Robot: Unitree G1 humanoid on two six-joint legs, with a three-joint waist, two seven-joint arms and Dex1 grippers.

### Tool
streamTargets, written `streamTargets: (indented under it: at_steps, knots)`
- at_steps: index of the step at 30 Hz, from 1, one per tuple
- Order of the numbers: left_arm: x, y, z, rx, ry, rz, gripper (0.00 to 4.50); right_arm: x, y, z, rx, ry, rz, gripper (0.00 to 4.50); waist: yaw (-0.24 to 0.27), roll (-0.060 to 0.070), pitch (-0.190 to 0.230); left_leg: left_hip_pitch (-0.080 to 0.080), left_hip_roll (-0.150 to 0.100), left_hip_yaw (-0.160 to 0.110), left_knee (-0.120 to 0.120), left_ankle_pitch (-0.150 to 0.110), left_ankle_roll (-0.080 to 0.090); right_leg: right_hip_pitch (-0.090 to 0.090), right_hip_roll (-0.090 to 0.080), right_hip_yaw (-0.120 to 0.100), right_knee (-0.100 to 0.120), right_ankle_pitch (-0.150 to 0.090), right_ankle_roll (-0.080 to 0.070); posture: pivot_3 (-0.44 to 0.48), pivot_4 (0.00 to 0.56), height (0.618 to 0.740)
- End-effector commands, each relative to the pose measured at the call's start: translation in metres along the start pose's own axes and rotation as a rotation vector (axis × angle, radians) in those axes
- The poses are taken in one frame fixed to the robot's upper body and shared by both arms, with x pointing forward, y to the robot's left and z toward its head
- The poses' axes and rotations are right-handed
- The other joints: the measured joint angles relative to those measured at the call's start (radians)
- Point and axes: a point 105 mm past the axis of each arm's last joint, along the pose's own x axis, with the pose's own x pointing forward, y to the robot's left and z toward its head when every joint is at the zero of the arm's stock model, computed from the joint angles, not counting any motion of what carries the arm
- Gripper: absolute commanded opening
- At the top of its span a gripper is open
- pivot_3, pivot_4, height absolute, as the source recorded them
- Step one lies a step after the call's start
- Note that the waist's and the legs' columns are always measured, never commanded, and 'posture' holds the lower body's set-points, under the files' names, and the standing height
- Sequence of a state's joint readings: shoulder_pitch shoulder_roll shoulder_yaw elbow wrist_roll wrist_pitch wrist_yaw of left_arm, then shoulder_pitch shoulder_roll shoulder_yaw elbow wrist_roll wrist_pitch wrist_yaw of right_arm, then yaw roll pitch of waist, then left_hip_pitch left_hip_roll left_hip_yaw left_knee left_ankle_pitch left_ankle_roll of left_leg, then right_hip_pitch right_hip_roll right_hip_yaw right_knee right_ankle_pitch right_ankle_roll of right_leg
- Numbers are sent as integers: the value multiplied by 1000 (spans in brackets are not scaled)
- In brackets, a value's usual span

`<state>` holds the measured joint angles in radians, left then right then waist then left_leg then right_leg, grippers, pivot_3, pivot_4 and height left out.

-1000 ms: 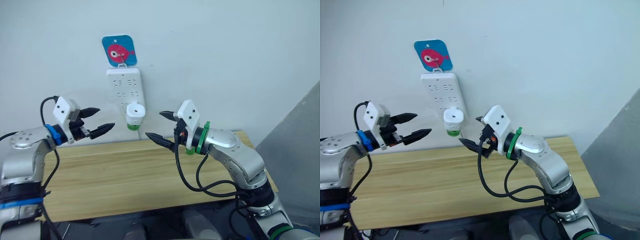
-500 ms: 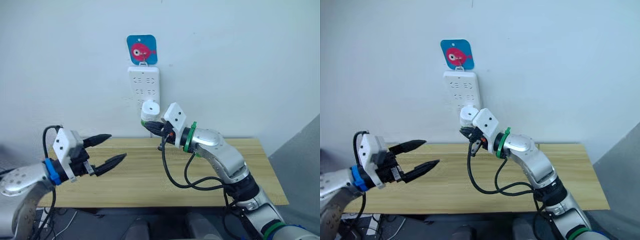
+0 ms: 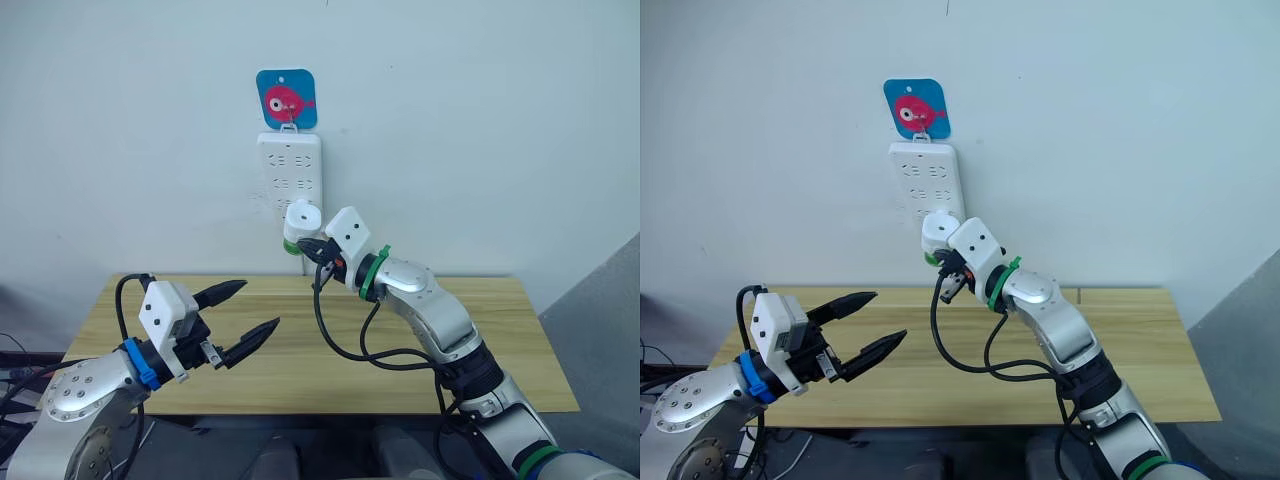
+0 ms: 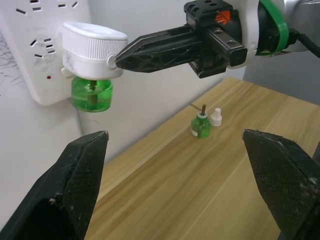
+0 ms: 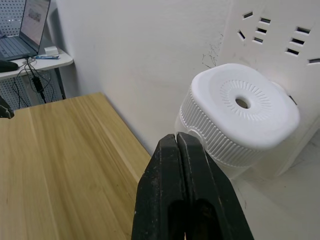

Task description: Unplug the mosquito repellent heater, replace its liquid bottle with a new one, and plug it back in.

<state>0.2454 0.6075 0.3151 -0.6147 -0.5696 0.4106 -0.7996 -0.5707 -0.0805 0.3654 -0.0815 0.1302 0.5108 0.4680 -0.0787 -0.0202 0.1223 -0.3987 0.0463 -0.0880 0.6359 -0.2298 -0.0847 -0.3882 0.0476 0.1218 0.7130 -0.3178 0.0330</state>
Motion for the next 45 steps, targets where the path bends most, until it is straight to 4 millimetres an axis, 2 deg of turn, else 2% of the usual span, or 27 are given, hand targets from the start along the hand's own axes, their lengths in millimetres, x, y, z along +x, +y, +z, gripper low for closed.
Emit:
streamTargets:
  at_steps: [1,13,24,29,32,35,42,45]
  knots:
    - [3,1,10,44,-20,-3,4500,1,-5,14,-18,-51,-29,23,-1,0,0,0,0,0,0,0,0,0,0,0,0,0,0,47,57,740]
    - [5,-1,13,40,-11,-21,4500,4,-11,8,-6,-22,-89,23,-3,0,0,0,0,0,0,0,0,0,0,0,0,0,0,41,62,740]
    - [5,-1,14,36,-6,-23,4500,7,-20,10,35,-39,-160,23,-3,0,0,0,0,0,0,0,0,0,0,0,0,0,0,38,63,740]
    - [7,-3,14,33,-6,-31,4500,6,-32,8,43,-33,-237,23,-2,0,0,1,0,0,0,0,0,0,0,0,0,0,0,37,58,740]
    - [8,-2,14,33,-7,-31,4500,6,-27,10,59,-37,-193,23,-2,0,0,1,0,0,0,0,0,0,0,0,0,0,0,37,58,740]
    - [7,-1,13,21,-6,-27,4500,0,-13,16,71,-47,-87,23,-2,0,0,1,0,0,0,1,0,0,0,0,0,0,0,33,51,740]
    - [1,8,6,-4,5,-6,4500,-31,12,23,-48,-35,154,23,-4,-1,-1,0,0,0,-3,0,-1,-1,0,0,-1,0,0,17,36,740]
    - [-5,18,1,35,47,27,4500,-50,16,24,-128,-11,240,23,-6,-1,-1,1,0,0,-5,0,0,-1,0,0,-1,-1,-1,14,30,740]
